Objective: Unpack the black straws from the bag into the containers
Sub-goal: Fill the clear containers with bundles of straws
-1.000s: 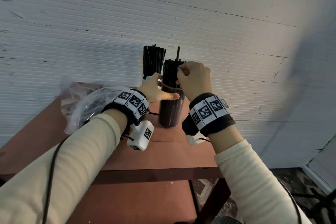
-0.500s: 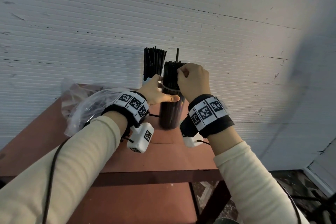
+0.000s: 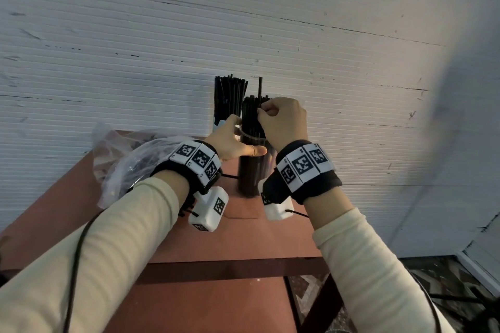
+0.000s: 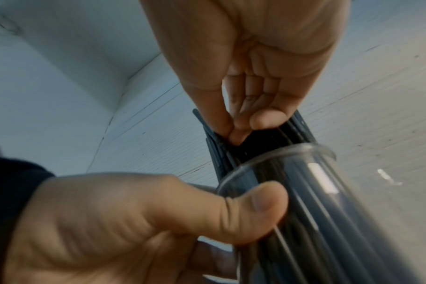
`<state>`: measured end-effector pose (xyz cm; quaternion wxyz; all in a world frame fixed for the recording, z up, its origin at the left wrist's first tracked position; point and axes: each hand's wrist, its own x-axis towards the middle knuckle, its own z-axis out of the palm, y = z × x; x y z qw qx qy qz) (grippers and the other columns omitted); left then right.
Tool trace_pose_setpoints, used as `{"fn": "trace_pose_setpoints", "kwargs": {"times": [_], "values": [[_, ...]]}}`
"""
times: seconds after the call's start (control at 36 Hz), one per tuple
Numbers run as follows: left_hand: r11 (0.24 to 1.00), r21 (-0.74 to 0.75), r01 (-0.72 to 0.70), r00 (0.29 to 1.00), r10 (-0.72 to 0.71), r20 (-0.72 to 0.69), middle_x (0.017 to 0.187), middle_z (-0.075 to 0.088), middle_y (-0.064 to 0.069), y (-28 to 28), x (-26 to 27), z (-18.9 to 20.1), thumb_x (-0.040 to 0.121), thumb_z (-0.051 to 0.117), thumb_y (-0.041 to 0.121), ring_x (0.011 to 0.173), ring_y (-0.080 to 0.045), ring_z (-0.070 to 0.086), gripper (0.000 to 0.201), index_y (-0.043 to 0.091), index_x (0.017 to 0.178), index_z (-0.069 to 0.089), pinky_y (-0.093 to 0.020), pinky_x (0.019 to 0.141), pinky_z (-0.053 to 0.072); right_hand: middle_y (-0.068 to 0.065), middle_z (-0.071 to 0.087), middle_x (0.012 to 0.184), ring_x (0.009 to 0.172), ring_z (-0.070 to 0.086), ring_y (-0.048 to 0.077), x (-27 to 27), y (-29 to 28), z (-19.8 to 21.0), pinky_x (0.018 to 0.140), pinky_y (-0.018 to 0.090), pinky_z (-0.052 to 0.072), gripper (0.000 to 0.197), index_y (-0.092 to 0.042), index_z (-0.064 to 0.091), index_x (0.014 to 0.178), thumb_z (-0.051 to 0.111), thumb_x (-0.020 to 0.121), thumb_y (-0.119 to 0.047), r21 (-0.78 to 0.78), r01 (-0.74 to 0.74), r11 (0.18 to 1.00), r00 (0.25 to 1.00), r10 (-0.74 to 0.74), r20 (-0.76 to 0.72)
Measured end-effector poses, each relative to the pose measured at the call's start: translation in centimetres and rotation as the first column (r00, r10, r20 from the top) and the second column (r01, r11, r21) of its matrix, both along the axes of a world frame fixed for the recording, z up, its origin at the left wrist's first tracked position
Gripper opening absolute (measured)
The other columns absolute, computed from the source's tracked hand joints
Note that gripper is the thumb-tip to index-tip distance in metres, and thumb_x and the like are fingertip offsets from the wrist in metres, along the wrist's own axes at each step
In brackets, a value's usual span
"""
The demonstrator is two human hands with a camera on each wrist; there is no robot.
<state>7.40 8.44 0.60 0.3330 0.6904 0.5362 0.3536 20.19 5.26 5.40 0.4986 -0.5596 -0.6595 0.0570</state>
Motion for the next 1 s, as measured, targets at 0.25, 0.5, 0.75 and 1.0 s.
{"fn": "trace_pose_setpoints", "kwargs": {"times": [0.25,0.5,0.75,1.0], "values": [[1.000,0.014,-0.017,1.000,0.018,-0.016,0.125,0.056,0.001,0.2,0.3,-0.1,0.067,0.087,0.036,0.119,-0.019,0.052,0.081,0.017,0.132,0.042,-0.028,0.095,0.036,0.004,0.068,0.088,0.081,0.064,0.018,1.5,-0.6,-0.2,0.069,0.024,0.049,0.009,-0.013,0.071,0.086,0.062,0.087,-0.015,-0.131,0.009,0.991,0.974,0.020,0.224],[0.999,0.015,-0.041,0.997,0.042,-0.063,0.135,0.055,-0.002,0.3,0.3,-0.1,0.066,0.086,0.044,0.124,-0.023,0.052,0.091,0.016,0.139,0.038,-0.035,0.103,0.040,0.003,0.054,0.103,0.098,0.053,0.019,1.8,-1.2,-0.1,0.085,0.024,0.041,0.028,-0.009,0.061,0.110,0.061,0.086,-0.024,0.284,-0.052,0.957,0.978,-0.009,0.207],[1.000,0.015,-0.013,1.000,0.013,-0.003,0.122,0.061,0.000,0.4,0.0,-0.3,0.059,0.088,0.045,0.116,-0.020,0.057,0.089,0.016,0.130,0.044,-0.040,0.104,0.043,0.006,0.060,0.129,0.118,0.056,0.025,1.6,0.8,-1.2,0.102,0.040,0.043,0.037,-0.008,0.062,0.125,0.042,0.097,-0.022,0.231,-0.201,0.952,0.870,0.065,0.489],[0.999,0.023,0.022,0.999,-0.023,0.032,0.121,0.061,0.002,0.8,-0.2,-0.7,0.068,0.087,0.037,0.113,-0.015,0.057,0.080,0.017,0.132,0.043,-0.027,0.092,0.040,0.004,0.047,0.146,0.138,0.038,0.018,2.4,0.1,-0.6,0.117,0.031,0.025,0.045,-0.012,0.049,0.140,0.042,0.100,-0.032,0.196,-0.207,0.958,0.877,0.094,0.471]]}}
